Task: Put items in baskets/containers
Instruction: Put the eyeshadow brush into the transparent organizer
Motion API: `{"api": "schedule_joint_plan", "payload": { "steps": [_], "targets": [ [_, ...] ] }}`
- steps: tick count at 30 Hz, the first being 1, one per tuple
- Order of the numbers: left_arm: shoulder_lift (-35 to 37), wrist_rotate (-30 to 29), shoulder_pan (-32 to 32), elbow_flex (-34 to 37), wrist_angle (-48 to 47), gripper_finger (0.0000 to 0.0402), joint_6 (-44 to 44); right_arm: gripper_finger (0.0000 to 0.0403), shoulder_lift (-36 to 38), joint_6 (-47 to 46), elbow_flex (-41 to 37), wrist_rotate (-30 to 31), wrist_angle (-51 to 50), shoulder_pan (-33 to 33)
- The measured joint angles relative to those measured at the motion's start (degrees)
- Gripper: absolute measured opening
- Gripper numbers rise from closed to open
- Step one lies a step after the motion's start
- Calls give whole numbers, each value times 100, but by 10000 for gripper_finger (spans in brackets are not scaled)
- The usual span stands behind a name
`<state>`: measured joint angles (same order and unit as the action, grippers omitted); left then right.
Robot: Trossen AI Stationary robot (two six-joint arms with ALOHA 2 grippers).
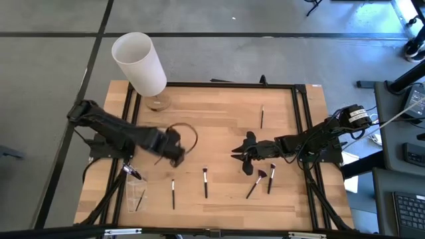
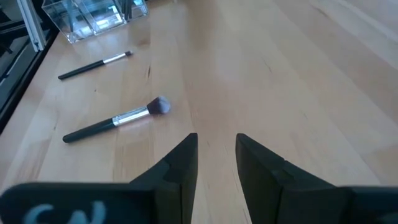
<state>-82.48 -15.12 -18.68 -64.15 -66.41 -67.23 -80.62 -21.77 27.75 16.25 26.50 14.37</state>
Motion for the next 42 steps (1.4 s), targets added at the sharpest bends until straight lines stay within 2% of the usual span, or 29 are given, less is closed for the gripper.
{"api": "schedule_joint_plan", "payload": {
  "steps": [10, 14, 22, 24, 33, 42],
  "targets": [
    [4, -843, -2570, -615, -717, 20, -3193, 108, -1, -156, -1, 2, -71, 0],
    [4, -1327, -3282, -754, -930, 20, -3893, 108, -2, -221, 0, 7, -70, 0],
    [-173, -2760, -4270, -786, -1141, 20, -4302, 108, 0, -289, 0, 18, -68, 0],
    [-328, -2953, -4445, -786, -1200, 20, -4413, 108, -2, -289, -1, 20, -83, 0],
    [-991, -2979, -5189, -786, -1166, 20, -4939, 108, -2, -336, 0, 459, -316, 0],
    [-1268, -3019, -5783, -786, -1150, 20, -5000, 108, 0, -713, -2, 476, -323, -111]
  ]
}}
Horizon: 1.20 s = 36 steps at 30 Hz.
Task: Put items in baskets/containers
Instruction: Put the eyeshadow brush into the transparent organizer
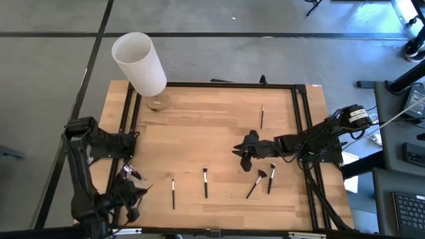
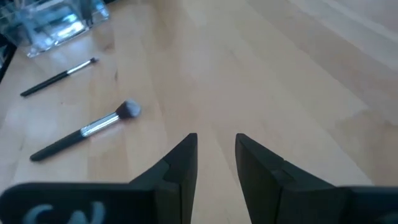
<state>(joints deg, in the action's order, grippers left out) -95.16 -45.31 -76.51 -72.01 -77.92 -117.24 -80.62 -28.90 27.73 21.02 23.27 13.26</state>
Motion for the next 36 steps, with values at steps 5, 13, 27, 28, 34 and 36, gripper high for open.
{"api": "schedule_joint_plan", "payload": {
  "steps": [5, 13, 27, 28, 34, 36],
  "targets": [
    [-196, 169, -40, 0, 37, 20, -6, 108, -2, -131, 2, -4, 49, -131],
    [-266, 224, -22, 0, 234, 20, -8, 108, -1, -113, 2, -20, 81, -138],
    [-260, 991, -22, 0, 252, 51, 42, 108, -2, -66, 1, -168, 69, -138],
    [-260, 994, -22, 0, 252, 57, 42, 108, -2, -73, 2, -168, 67, -138],
    [-199, 1101, 53, 0, 204, 100, 57, 108, -1, -81, 2, -167, 70, -138],
    [-116, 1107, 156, 0, 102, 113, 52, 108, -2, -68, 2, -166, 67, -138]
  ]
}}
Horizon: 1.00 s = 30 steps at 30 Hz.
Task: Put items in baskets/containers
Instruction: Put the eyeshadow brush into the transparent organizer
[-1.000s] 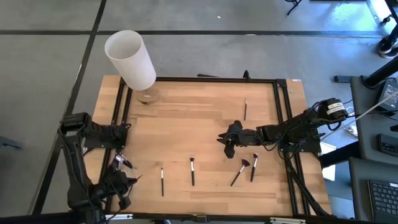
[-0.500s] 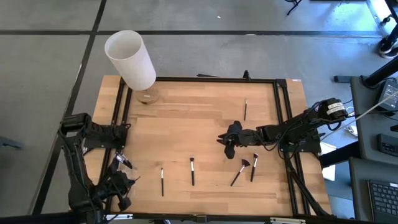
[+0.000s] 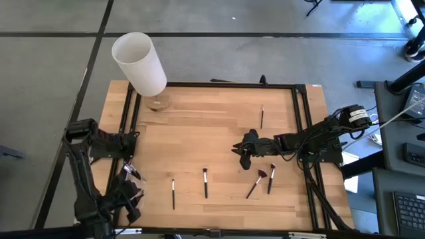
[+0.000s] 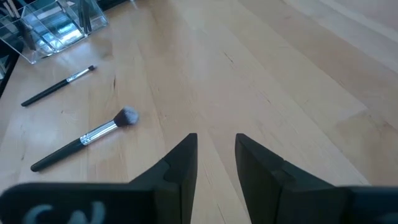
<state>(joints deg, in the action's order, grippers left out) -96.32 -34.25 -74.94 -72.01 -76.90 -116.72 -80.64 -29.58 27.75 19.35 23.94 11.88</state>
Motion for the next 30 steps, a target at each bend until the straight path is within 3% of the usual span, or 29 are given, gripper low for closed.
{"api": "schedule_joint_plan", "payload": {
  "steps": [6, 11, 14, 17, 22, 30],
  "targets": [
    [517, -118, 629, 0, -491, 133, 6, 108, 253, -182, 96, -2, -575, -202],
    [858, -372, 1390, 0, -628, 134, 835, 108, 665, -684, 878, 168, -3603, -831],
    [888, -1096, 1845, 0, -616, 134, 1465, 108, 686, -1068, 1448, 674, -5584, -1293],
    [843, -1923, 2315, 0, -517, 133, 1853, 108, 691, -1280, 1749, 1126, -6628, -1803],
    [717, -2369, 3243, 61, -213, 127, 2232, 108, 652, -1074, 1565, 1046, -6450, -2898],
    [706, -1674, 4639, 563, 935, 120, 3699, 108, 212, -526, 1331, -292, -5211, -4223]
  ]
}}
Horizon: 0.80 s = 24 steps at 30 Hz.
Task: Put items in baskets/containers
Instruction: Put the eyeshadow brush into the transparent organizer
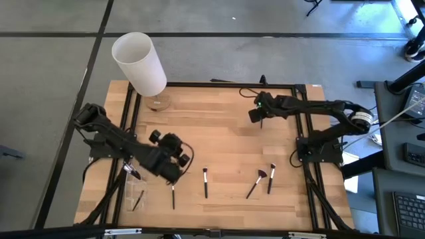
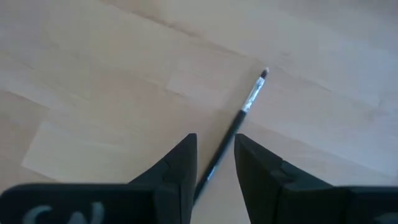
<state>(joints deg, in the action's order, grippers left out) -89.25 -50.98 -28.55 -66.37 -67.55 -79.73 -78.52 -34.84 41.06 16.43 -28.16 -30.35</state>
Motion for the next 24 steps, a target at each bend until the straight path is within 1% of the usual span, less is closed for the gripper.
{"api": "schedule_joint_plan", "payload": {
  "steps": [2, 5, 8, 15, 18, 24],
  "targets": [
    [0, 128, 210, 172, 330, 120, 352, 108, -147, 60, 0, -5, 82, -140],
    [0, 140, 369, 379, 671, 120, 680, 108, -418, 58, 0, -86, 41, -347],
    [0, 306, 478, 518, 791, 118, 945, 108, -725, 54, 0, -204, 64, -463],
    [0, 465, 490, 617, 756, 119, 947, 103, -1362, 208, 21, -568, 244, -528],
    [0, 462, 444, 617, 755, 117, 958, 81, -1475, 393, 42, -697, 123, -529],
    [0, 448, 428, 617, 753, 119, 951, 15, -1486, 690, 52, -940, -112, -484]
  ]
}}
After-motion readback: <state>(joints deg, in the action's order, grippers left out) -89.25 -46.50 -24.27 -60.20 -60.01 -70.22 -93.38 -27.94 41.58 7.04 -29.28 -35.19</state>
